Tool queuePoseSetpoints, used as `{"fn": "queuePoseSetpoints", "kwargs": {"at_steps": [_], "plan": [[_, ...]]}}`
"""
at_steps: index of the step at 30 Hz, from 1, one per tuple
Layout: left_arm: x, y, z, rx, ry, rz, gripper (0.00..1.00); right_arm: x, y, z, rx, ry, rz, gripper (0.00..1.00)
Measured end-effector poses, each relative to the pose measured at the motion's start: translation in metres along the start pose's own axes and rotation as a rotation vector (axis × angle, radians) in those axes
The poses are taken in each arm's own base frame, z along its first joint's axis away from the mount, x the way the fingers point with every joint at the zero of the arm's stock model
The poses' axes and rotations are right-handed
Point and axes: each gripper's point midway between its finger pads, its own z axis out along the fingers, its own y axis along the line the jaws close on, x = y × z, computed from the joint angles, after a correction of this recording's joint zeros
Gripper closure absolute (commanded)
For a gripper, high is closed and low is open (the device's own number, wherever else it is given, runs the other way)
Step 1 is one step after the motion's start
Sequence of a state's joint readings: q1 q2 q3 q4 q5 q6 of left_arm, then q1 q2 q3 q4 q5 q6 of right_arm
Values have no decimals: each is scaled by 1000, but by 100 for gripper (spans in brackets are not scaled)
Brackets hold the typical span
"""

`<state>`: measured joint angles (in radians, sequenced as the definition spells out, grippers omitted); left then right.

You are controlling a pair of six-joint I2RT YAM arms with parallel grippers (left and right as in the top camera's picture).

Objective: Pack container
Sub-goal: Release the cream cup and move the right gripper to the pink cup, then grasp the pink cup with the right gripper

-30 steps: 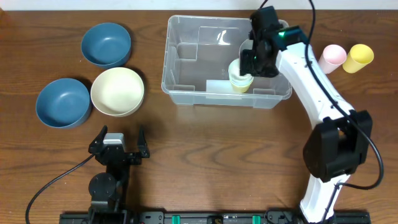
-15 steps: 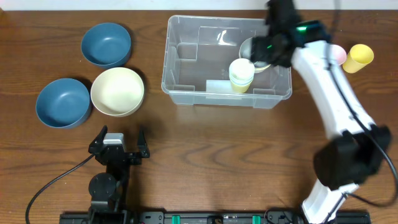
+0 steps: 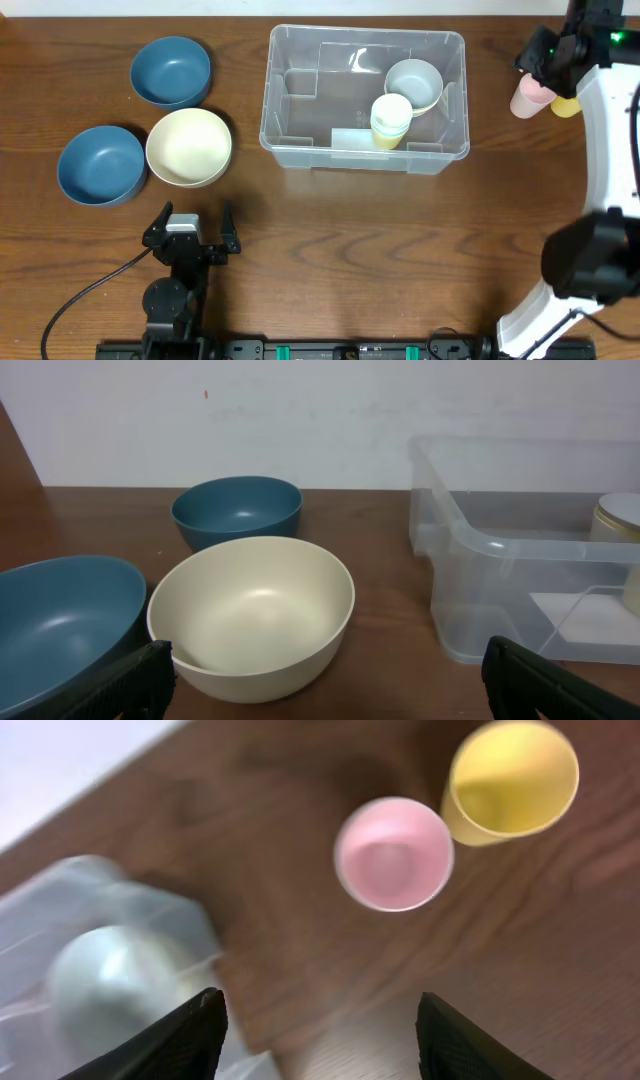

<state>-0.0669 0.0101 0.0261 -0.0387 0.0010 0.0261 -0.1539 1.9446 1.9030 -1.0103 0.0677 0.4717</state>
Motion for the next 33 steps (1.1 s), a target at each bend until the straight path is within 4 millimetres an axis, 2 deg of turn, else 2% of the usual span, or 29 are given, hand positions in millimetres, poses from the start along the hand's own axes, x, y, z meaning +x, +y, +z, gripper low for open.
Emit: {"fn": "queuePoseSetpoints", "kwargs": {"at_steps": [6, 11, 20, 25, 26, 29, 30, 31, 33], "plan": [[0, 0, 0, 0, 0, 0, 2, -1, -22, 52, 45, 43, 65, 39], [0, 0, 0, 0, 0, 0, 2, -1, -39, 75, 73, 67, 103, 41], [0, 0, 0, 0, 0, 0, 2, 20, -57, 121, 125, 155, 120, 43], [0, 0, 0, 0, 0, 0, 2, 25, -60, 135, 134, 166, 123, 57], [0, 0, 0, 0, 0, 0, 2, 26, -61, 139, 138, 172, 122, 65], [0, 0, 0, 0, 0, 0, 2, 38, -67, 154, 159, 209, 125, 98], [0, 0, 0, 0, 0, 0, 2, 43, -70, 159, 167, 224, 127, 99], [0, 0, 0, 0, 0, 0, 2, 39, -68, 162, 155, 212, 133, 99], [0, 0, 0, 0, 0, 0, 2, 36, -68, 157, 158, 211, 130, 99]]}}
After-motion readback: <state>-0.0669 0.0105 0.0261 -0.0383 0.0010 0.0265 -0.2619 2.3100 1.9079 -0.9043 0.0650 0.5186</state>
